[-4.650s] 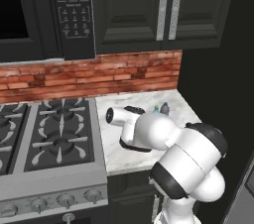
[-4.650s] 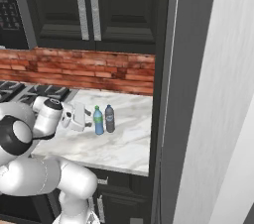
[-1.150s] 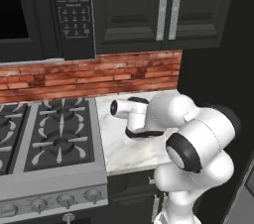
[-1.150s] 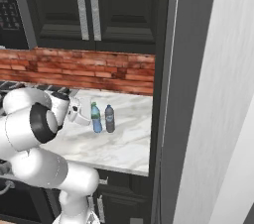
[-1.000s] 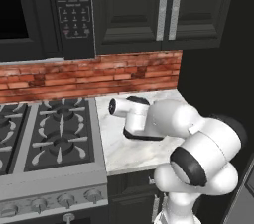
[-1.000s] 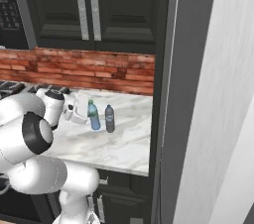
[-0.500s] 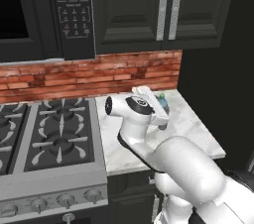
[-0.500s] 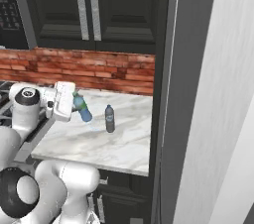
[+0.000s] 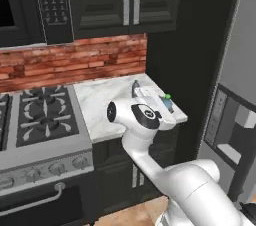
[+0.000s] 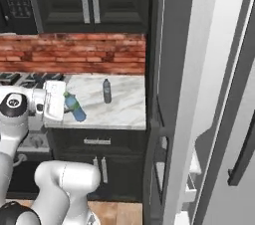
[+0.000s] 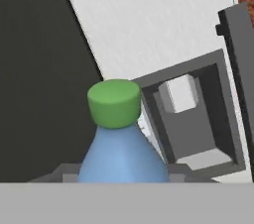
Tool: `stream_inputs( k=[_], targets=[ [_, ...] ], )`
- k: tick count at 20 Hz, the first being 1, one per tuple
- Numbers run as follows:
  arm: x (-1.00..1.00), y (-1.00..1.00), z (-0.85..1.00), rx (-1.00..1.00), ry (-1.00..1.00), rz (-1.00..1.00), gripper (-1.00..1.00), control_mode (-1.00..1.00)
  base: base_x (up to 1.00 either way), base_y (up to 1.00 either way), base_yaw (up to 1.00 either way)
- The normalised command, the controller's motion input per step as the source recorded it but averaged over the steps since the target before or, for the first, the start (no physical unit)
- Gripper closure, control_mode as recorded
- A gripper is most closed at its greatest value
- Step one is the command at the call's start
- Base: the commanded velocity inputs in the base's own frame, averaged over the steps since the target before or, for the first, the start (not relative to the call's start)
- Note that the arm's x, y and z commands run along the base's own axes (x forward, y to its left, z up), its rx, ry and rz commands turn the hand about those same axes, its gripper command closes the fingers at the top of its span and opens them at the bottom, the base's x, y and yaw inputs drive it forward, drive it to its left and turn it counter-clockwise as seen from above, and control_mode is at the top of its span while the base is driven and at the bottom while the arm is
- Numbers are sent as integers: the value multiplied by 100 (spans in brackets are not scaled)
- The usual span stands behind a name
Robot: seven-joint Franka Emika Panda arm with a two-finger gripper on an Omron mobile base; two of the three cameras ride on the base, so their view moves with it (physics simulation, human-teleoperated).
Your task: Take the bottled waters from the counter and place them in the freezer to freeze. Close the freezer door after placing the bottles.
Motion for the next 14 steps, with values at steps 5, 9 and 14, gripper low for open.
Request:
stream_inputs(
  k=[5, 9, 14],
  targets=[
    [0, 0, 0, 0, 0, 0, 100, 100, -100, 52, -62],
    [0, 0, 0, 0, 0, 0, 100, 100, -100, 32, -71],
    [0, 0, 0, 0, 0, 0, 100, 100, -38, -48, -74]
  ],
)
